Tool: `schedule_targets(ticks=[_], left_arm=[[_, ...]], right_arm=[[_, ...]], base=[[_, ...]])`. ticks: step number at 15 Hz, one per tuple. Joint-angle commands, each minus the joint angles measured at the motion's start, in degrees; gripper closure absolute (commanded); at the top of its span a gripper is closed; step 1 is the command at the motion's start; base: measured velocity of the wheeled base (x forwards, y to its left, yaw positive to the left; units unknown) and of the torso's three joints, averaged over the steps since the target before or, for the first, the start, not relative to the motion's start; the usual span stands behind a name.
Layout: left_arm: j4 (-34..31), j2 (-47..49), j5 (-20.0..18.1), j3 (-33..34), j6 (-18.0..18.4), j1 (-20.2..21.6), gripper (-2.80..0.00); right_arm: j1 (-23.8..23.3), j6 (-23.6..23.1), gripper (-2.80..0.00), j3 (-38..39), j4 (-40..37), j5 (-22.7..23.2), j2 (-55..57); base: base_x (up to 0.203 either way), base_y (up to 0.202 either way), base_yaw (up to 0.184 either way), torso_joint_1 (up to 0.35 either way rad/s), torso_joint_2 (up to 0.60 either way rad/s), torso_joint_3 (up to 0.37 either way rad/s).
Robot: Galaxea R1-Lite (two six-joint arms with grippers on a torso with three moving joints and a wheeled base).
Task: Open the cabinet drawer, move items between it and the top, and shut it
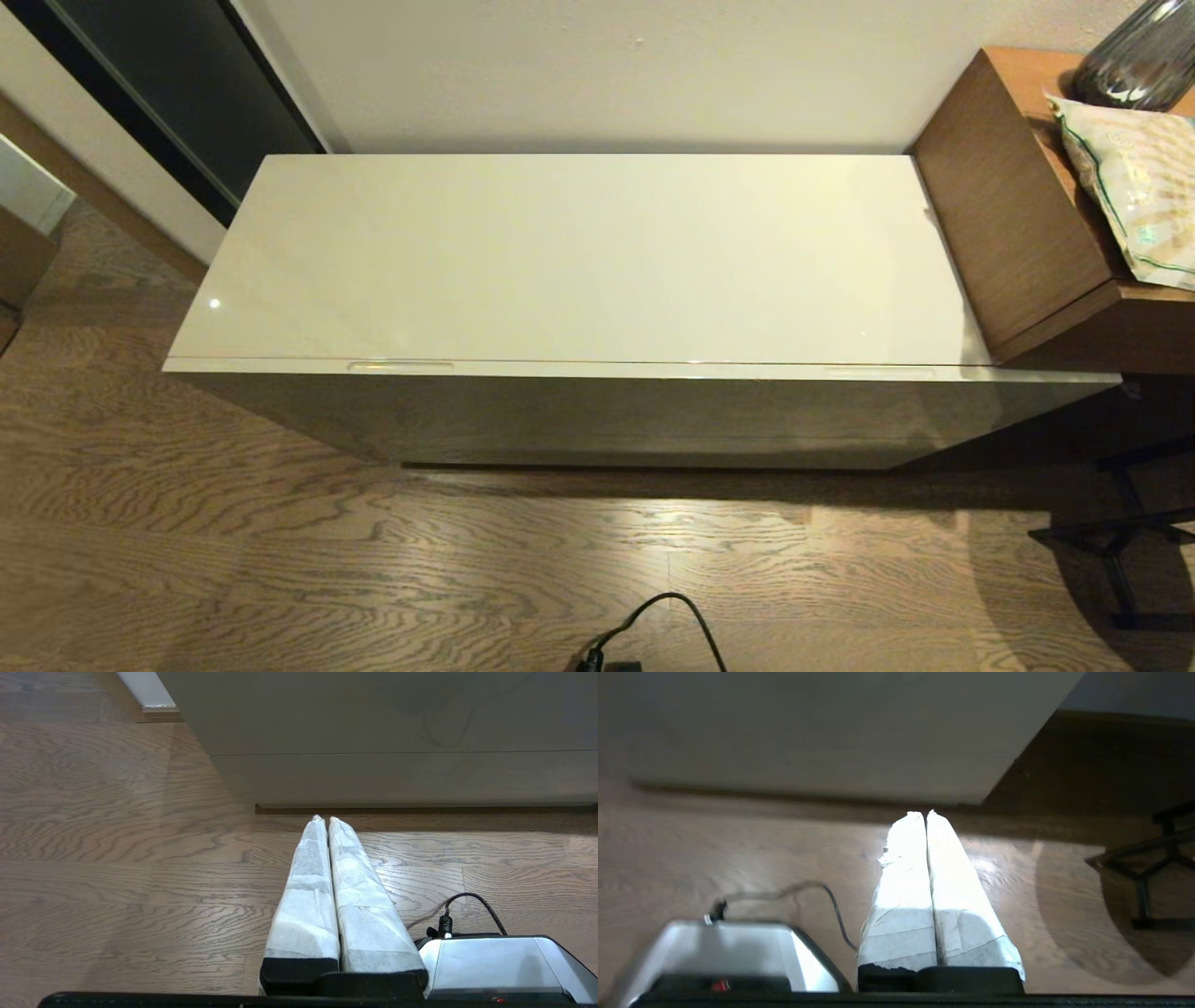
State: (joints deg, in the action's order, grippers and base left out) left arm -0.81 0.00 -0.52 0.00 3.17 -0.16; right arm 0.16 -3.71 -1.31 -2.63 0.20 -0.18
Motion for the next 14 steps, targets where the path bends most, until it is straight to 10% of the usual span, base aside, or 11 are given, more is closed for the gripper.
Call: schedule_targets(ticks=[1,14], left_arm=[[0.0,0.1,0.0,0.0,0.0,0.0,0.0],[0.0,0.1,0.0,0.0,0.0,0.0,0.0]], right_arm=[[0.0,2.2,0.0,0.9,2.7,-0.1,0.1],[0.0,2.4,0.0,1.1,3.0,-0.2,0.1]], base=[[0.0,0.0,0.0,0.0,0.0,0.0],[0.0,0.0,0.0,0.0,0.0,0.0]])
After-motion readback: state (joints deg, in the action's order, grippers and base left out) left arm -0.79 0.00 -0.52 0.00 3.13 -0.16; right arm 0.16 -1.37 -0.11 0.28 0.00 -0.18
